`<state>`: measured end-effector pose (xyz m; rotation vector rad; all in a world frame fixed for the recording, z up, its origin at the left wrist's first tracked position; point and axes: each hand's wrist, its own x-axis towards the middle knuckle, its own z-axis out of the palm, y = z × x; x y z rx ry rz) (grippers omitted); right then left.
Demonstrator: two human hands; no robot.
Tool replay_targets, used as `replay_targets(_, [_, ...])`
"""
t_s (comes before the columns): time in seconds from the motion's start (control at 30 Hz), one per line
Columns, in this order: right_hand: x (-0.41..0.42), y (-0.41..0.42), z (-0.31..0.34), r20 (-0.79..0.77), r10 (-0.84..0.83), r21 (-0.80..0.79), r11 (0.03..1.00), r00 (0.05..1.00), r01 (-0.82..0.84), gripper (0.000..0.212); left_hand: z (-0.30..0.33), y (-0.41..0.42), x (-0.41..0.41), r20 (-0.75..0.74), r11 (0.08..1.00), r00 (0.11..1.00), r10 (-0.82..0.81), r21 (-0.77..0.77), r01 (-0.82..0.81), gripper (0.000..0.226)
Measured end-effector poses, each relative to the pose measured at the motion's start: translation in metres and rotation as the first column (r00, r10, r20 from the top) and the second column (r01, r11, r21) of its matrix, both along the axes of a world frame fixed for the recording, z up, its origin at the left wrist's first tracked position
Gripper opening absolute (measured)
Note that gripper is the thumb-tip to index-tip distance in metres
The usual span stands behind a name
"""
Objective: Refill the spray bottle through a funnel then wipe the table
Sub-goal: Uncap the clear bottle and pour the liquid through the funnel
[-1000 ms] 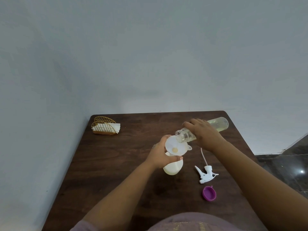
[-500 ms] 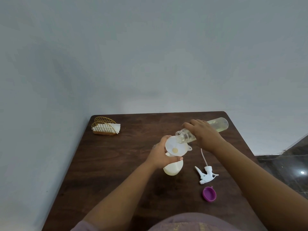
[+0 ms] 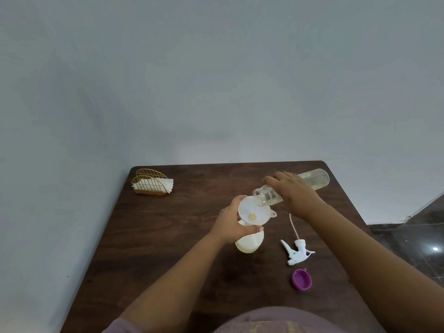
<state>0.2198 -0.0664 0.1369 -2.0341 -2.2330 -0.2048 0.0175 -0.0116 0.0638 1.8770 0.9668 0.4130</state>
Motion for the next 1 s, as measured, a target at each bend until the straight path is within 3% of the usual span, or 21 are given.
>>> replay_targets(1.0, [0.0005,-0.0046,0.0066,-0.001,-0.016,0.005,1.000,1.000,0.016,0.042,-0.0019,0.0024,0.0005,-0.041,1.000,0.999,-0.013,0.015,0.013,0.088])
